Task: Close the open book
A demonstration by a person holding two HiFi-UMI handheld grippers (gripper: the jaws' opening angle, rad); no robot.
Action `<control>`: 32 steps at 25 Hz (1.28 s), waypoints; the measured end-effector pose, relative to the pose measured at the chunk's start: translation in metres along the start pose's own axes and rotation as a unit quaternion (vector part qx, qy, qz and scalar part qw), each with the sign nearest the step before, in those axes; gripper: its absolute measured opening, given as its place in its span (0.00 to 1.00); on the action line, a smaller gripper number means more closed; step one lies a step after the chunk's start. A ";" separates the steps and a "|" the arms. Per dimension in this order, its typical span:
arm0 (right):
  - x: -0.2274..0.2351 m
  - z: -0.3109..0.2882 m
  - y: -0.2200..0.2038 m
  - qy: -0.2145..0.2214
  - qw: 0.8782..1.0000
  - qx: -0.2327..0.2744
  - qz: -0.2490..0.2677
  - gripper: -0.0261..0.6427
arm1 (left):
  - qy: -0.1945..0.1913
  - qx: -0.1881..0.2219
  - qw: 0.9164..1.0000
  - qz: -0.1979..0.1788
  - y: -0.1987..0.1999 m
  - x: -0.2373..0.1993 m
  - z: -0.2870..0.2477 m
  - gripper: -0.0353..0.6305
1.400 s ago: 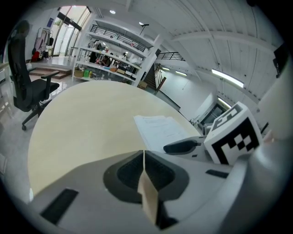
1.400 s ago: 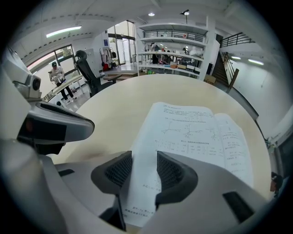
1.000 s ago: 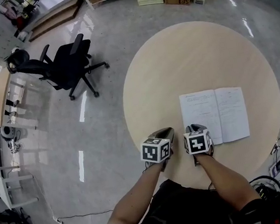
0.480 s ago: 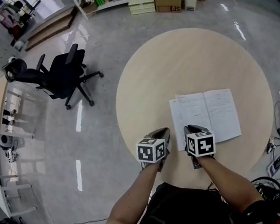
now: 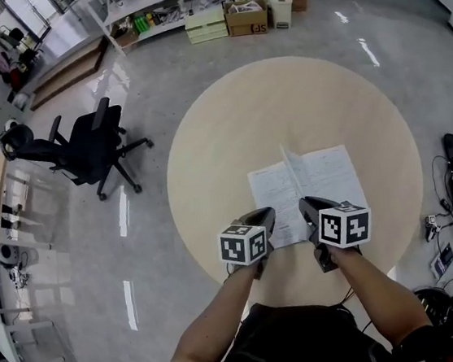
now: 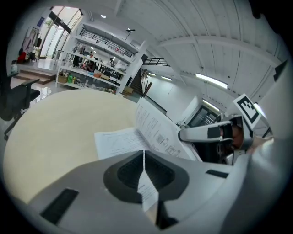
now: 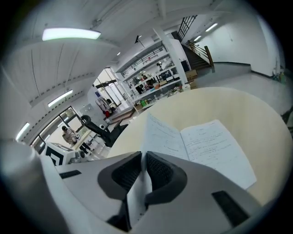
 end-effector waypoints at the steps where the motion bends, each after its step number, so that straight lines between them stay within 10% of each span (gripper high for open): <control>1: 0.008 0.006 0.003 0.011 1.000 0.004 -0.014 0.10 | -0.003 -0.001 1.000 -0.002 0.001 0.005 -0.004 0.03; 20: 0.162 0.024 0.004 0.060 0.993 0.000 -0.103 0.11 | -0.006 -0.040 0.999 -0.026 -0.001 0.053 -0.051 0.03; 32: 0.261 0.014 -0.029 -0.064 0.991 -0.036 -0.114 0.14 | 0.011 -0.047 0.999 -0.012 -0.005 0.053 -0.057 0.03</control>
Point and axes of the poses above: the fingertips, and each gripper's own axes: z backward along the fingers, x to its right, y out of its top, the point moved 8 cm from there along z, backward along the fingers, and after that the axes turned 5 degrees about -y, right-handed, at the moved point
